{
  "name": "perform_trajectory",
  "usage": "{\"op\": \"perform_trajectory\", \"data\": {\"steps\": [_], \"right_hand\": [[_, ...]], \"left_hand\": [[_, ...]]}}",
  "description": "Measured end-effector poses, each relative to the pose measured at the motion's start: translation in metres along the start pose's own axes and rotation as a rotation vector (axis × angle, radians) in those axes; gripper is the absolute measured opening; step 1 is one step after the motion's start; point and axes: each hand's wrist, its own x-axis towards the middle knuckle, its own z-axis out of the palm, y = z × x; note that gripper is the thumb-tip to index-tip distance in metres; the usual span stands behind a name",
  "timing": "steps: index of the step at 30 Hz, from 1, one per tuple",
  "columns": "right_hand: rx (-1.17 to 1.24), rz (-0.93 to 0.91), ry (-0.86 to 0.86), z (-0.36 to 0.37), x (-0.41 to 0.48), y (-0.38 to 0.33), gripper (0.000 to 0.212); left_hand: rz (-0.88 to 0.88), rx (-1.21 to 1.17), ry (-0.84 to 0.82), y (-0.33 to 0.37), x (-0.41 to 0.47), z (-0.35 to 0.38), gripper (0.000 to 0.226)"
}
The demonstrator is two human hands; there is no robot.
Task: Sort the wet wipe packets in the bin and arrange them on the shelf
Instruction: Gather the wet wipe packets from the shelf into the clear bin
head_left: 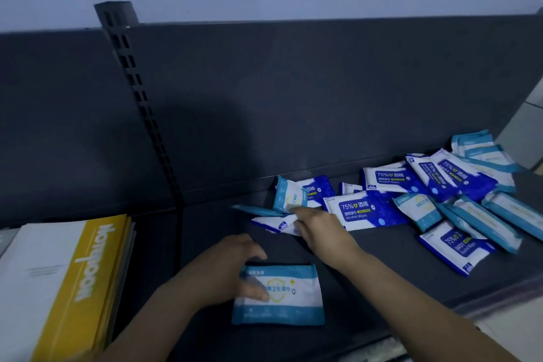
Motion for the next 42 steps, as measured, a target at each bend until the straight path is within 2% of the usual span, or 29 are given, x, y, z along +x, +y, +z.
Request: {"op": "perform_trajectory", "data": {"steps": [2, 4, 6, 9, 14, 18, 20, 24, 25, 27, 29, 32, 35, 37, 42], "right_hand": [[0.048, -0.029, 0.067, -0.011, -0.005, 0.007, 0.035], [0.090, -0.051, 0.139, -0.023, -0.010, 0.018, 0.032], [0.122, -0.056, 0.198, -0.038, -0.016, 0.033, 0.028], [0.150, -0.053, 0.300, -0.065, -0.026, 0.059, 0.018], [0.164, -0.018, 0.597, -0.120, -0.045, 0.111, 0.020], [0.048, 0.029, 0.706, -0.160, -0.071, 0.164, 0.023], [-0.100, 0.046, 0.649, -0.171, -0.083, 0.194, 0.025], [-0.408, 0.154, 0.146, -0.157, -0.105, 0.239, 0.034], [-0.408, 0.145, 0.094, -0.149, -0.112, 0.247, 0.039], [-0.298, 0.149, 0.111, -0.137, -0.120, 0.258, 0.048], [-0.231, 0.167, 0.128, -0.133, -0.120, 0.261, 0.061], [-0.255, 0.209, 0.080, -0.133, -0.112, 0.260, 0.075], [-0.283, 0.271, 0.044, -0.136, -0.102, 0.256, 0.080], [-0.277, 0.309, 0.035, -0.136, -0.100, 0.254, 0.083], [-0.236, 0.387, 0.087, -0.133, -0.099, 0.250, 0.083]], "left_hand": [[-0.021, 0.032, -0.010, 0.007, 0.003, 0.013, 0.075], [-0.095, 0.018, 0.006, 0.014, 0.009, 0.020, 0.077], [-0.186, -0.016, -0.012, 0.024, 0.014, 0.021, 0.065], [-0.253, -0.074, 0.036, 0.045, 0.023, 0.022, 0.030], [-0.277, -0.256, 0.330, 0.086, 0.051, 0.025, 0.021], [-0.240, -0.403, 0.388, 0.133, 0.083, 0.034, 0.018], [-0.228, -0.384, 0.370, 0.153, 0.101, 0.041, 0.023], [-0.234, -0.072, 0.341, 0.179, 0.141, 0.060, 0.033], [-0.232, 0.025, 0.342, 0.183, 0.149, 0.063, 0.038], [-0.238, 0.213, 0.324, 0.185, 0.163, 0.068, 0.051], [-0.278, 0.304, 0.253, 0.182, 0.174, 0.069, 0.066], [-0.347, 0.289, 0.102, 0.177, 0.184, 0.064, 0.085], [-0.390, 0.276, 0.076, 0.172, 0.188, 0.060, 0.097], [-0.393, 0.256, 0.116, 0.171, 0.189, 0.058, 0.099], [-0.322, 0.231, 0.200, 0.175, 0.191, 0.054, 0.089]]}}
